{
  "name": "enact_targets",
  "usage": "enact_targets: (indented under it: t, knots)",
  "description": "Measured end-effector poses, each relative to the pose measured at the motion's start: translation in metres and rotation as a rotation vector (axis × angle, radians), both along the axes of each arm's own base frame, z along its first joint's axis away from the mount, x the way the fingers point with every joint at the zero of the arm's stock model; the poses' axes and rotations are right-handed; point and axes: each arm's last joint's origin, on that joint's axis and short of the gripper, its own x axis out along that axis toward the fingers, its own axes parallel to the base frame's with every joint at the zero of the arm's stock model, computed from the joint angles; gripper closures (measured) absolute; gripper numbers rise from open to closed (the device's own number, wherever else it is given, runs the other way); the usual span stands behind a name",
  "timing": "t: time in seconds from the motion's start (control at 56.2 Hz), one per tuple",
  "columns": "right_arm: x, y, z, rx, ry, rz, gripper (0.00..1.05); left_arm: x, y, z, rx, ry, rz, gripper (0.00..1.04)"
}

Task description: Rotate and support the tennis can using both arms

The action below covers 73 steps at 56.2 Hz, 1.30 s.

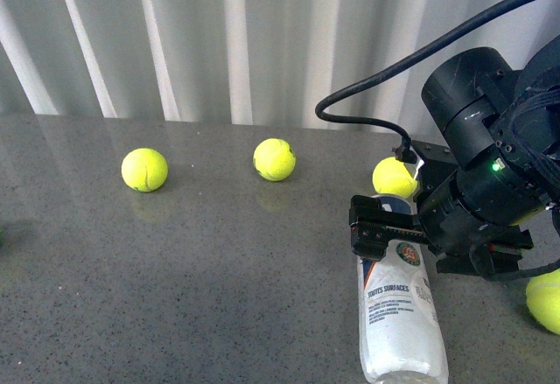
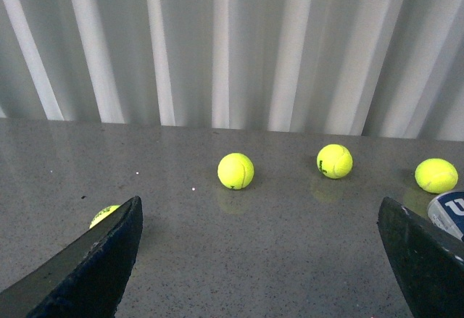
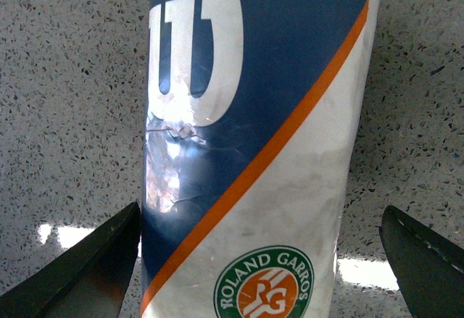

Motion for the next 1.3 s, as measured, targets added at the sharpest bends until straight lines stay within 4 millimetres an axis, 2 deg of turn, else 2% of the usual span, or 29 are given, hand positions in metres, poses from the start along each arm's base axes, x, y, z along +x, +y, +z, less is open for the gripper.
enact_targets:
  t: [0.196,0.32,0.391,0.516,0.818,0.996,1.298]
  knots:
    - [0.000,0.000,-0.003,-0.005,-0.009,-0.001,0.07,0.000,0.000,0.000,0.000,0.000,0.000,0.07]
    - [0.000,0.001,-0.004,-0.006,-0.009,0.002,0.23,0.000,0.000,0.000,0.000,0.000,0.000,0.07]
    - [0.000,0.001,-0.005,-0.008,-0.009,0.004,0.38,0.000,0.000,0.000,0.000,0.000,0.000,0.07]
    - [-0.001,0.001,-0.005,-0.012,-0.009,0.003,0.57,0.000,0.000,0.000,0.000,0.000,0.000,0.07]
    - [-0.001,0.001,-0.001,-0.015,-0.020,0.010,0.83,0.000,0.000,0.000,0.000,0.000,0.000,0.07]
    - [-0.001,0.005,0.004,-0.020,-0.029,0.024,0.93,0.000,0.000,0.000,0.000,0.000,0.000,0.07]
    - [-0.002,0.012,0.008,-0.027,-0.044,0.048,0.95,0.000,0.000,0.000,0.000,0.000,0.000,0.07]
